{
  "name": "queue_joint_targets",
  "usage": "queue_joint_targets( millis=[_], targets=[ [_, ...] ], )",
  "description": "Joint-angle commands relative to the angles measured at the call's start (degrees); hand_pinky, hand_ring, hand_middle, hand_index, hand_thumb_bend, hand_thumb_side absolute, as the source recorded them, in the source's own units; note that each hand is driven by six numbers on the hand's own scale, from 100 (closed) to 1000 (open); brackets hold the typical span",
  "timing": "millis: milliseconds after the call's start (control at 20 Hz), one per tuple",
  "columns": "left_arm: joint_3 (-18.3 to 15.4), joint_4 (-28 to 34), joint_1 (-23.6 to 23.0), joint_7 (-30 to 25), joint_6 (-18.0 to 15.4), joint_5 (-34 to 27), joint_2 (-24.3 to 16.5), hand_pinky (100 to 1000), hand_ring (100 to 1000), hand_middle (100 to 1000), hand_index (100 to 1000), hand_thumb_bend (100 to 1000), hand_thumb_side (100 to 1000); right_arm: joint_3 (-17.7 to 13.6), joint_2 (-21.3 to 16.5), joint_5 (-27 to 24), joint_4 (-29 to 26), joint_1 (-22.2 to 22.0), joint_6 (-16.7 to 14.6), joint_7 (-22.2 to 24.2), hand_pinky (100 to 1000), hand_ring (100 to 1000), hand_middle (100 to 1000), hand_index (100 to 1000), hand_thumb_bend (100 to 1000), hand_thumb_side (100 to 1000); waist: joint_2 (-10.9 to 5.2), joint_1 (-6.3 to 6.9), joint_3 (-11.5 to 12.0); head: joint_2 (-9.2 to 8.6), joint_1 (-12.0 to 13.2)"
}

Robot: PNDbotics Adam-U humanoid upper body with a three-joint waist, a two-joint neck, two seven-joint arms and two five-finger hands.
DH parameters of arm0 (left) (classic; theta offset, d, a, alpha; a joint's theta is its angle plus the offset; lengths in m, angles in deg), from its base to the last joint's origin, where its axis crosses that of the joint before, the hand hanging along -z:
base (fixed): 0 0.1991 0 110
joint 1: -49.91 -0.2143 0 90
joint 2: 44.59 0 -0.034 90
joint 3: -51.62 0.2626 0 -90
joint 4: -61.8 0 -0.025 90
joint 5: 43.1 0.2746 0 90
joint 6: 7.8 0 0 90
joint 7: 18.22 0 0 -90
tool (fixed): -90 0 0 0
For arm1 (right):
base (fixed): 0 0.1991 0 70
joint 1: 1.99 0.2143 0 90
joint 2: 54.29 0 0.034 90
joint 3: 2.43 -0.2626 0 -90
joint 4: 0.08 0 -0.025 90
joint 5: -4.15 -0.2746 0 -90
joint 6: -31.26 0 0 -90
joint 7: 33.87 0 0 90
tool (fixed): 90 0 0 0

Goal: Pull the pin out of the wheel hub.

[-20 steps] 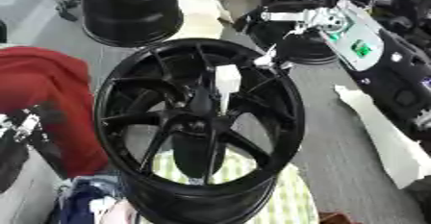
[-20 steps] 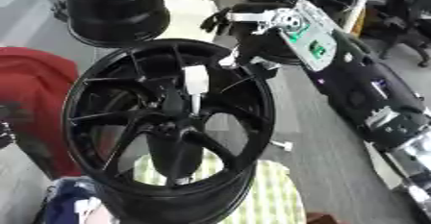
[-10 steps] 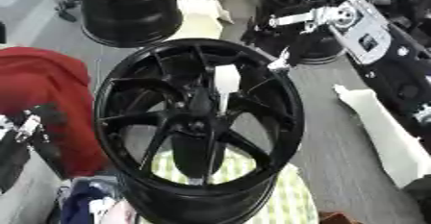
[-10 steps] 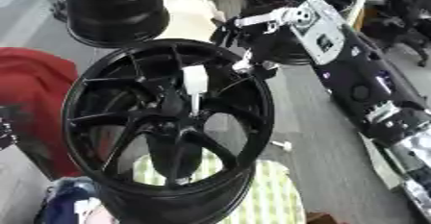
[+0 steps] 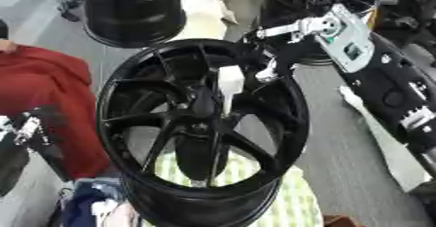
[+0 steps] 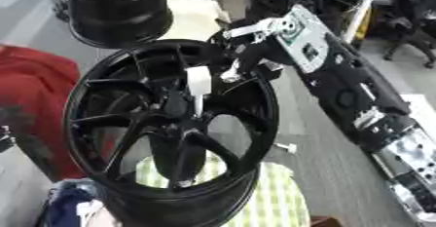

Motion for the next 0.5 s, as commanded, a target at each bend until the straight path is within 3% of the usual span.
queue_joint_targets(
  millis=[50,500],
  targets=[
    [0.06,0.73,0.67,-0.17,-0.09,0.08,-0.32,661,777,687,820,100,596,-0.03,-0.21,0.93,-0.02,1.22,-1.72,1.16,814,851,809,918,343,426,-0.70,0.36,0.03,-0.12,-0.15],
    [0.08,0.73,0.69,-0.18,-0.10,0.11,-0.29,661,777,686,820,100,595,0.51,1.39,2.71,1.02,0.73,-2.63,1.16,807,833,771,876,339,424,-0.60,0.38,0.07,-0.12,-0.37]
  ],
)
